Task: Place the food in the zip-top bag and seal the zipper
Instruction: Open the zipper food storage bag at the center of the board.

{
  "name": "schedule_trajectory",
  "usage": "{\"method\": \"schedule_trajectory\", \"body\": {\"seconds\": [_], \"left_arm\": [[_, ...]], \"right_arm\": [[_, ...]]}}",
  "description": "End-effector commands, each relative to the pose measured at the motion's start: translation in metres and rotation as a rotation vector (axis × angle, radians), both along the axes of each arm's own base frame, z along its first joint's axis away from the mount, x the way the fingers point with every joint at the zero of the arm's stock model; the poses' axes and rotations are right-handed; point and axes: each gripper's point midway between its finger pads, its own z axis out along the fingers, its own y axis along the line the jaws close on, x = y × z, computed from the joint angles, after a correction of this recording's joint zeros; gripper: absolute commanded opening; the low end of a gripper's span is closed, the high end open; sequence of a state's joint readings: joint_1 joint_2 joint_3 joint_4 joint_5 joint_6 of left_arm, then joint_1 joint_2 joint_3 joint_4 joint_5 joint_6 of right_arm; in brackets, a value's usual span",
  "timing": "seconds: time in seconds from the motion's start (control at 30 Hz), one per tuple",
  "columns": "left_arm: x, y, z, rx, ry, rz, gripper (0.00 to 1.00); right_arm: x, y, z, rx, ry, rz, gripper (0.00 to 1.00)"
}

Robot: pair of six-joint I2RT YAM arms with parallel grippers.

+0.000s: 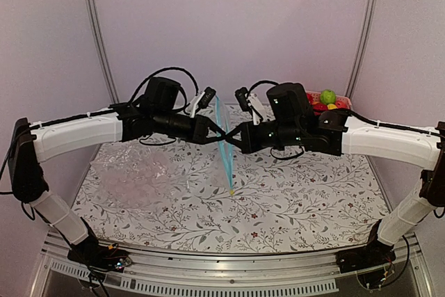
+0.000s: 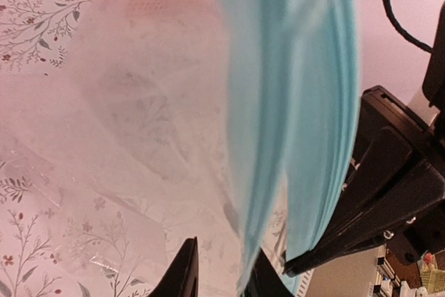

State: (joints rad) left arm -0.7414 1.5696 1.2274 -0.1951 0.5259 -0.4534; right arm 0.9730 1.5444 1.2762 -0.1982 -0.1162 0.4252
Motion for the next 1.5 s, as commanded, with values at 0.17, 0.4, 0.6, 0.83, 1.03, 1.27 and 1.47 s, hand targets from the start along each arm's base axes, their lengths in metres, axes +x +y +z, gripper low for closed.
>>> {"method": "schedule_trajectory", "body": {"seconds": [0.17,0.4,0.6,0.83,1.03,1.27,1.47], "left_arm": [[-0.001,-0.001,-0.008,0.024,0.004,0.002,0.14],[0.014,0.018,-0.012,0.144,-0.054,0.1,0.05],[0.032,0.04,-0.014,0.274,-0.116,0.203,0.0],[0.053,0.072,-0.02,0.47,-0.179,0.329,0.0],[0.043,0.056,-0.022,0.406,-0.149,0.255,0.02],[0.031,0.033,-0.035,0.327,-0.048,0.163,0.1],[0.022,0.02,-0.044,0.279,0.028,0.114,0.16]], "right_arm": [[0.003,0.006,0.003,0.003,-0.025,-0.004,0.0],[0.028,-0.022,-0.009,-0.09,-0.046,-0.205,0.0],[0.045,-0.062,-0.019,-0.196,-0.048,-0.412,0.0],[0.056,-0.091,-0.034,-0.238,0.0,-0.538,0.0],[0.051,-0.071,-0.038,-0.198,0.036,-0.456,0.0],[0.046,-0.048,-0.038,-0.127,0.074,-0.373,0.0],[0.045,-0.036,-0.037,-0.083,0.096,-0.338,0.0]]}}
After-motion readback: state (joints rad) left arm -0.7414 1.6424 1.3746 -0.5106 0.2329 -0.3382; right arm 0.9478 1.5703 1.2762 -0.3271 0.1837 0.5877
